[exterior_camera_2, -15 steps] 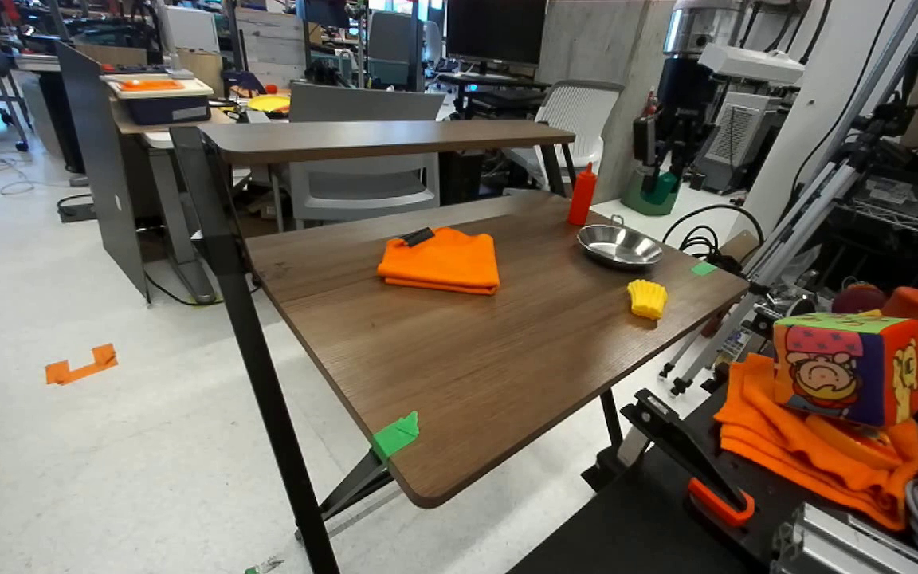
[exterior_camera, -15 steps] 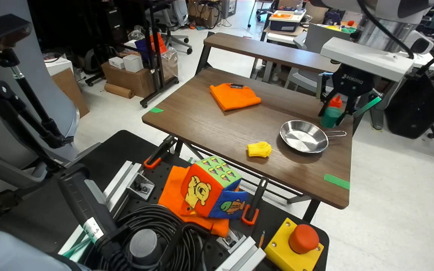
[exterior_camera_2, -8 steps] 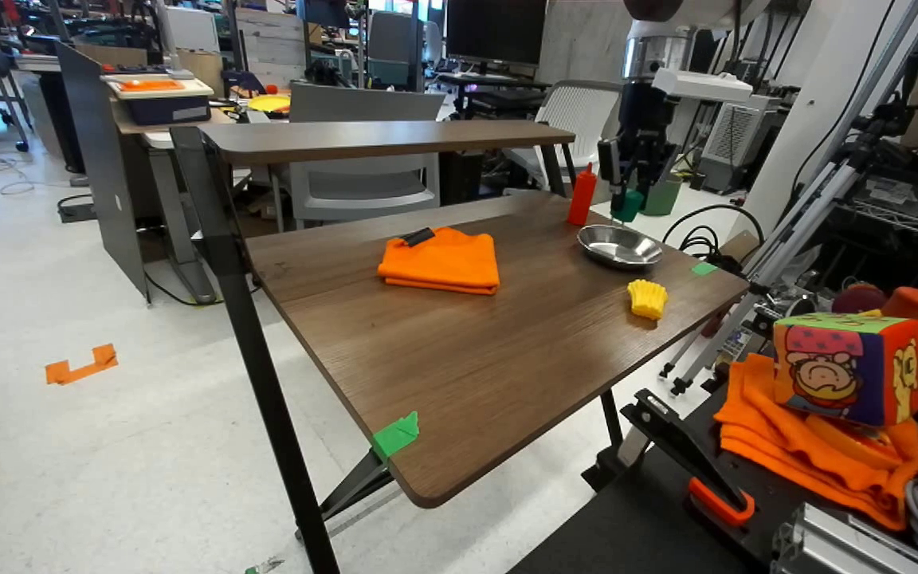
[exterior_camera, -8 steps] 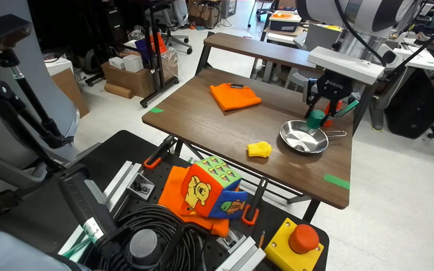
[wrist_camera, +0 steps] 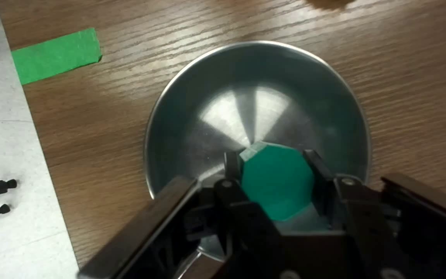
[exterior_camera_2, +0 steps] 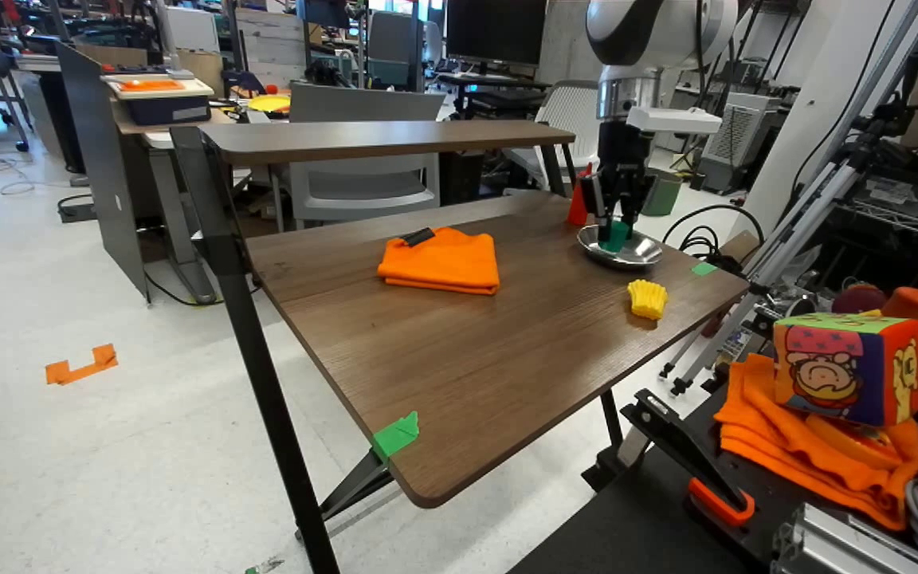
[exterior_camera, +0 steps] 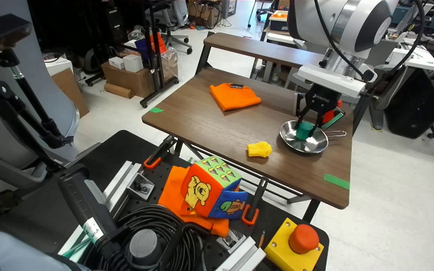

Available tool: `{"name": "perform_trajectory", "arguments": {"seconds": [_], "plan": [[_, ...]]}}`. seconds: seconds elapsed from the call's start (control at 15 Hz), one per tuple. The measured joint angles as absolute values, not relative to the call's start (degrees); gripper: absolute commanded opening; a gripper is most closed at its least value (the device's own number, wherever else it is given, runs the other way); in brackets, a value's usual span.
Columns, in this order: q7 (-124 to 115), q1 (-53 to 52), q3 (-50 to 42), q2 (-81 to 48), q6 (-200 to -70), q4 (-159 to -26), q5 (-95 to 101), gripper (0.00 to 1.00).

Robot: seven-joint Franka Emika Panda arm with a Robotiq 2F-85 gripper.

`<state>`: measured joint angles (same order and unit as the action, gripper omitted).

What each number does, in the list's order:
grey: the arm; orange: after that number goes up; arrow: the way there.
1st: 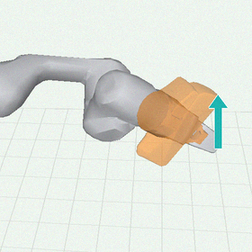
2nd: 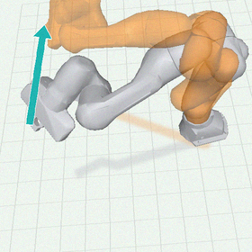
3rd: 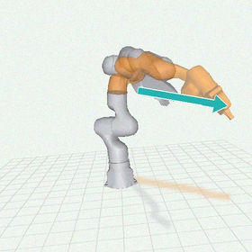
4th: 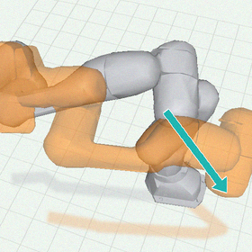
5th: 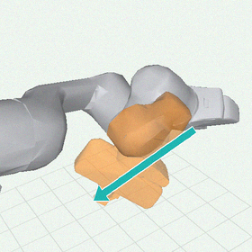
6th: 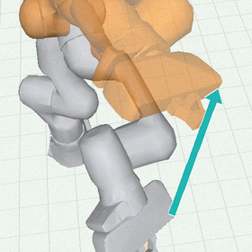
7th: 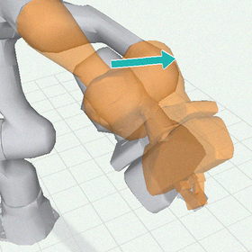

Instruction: Put the green block on the pan

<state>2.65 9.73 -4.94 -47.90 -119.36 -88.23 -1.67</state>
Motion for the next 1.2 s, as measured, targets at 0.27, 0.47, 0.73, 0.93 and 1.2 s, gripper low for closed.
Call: {"name": "perform_trajectory", "arguments": {"seconds": [0.27, 0.47, 0.73, 0.93, 1.2], "plan": [[2.65, 9.48, -4.95, -49.71, -117.97, -86.28, -1.53, 0.70], [2.99, 9.30, -4.94, -49.53, -117.78, -86.33, -1.51, 0.81], [5.94, 8.79, -4.94, -44.63, -118.84, -91.36, -1.22, 1.00], [9.68, 8.99, -5.12, -36.93, -125.23, -99.83, -0.25, 1.00], [10.85, 9.22, -5.44, -31.98, -127.88, -106.15, 0.98, 1.00]]}}
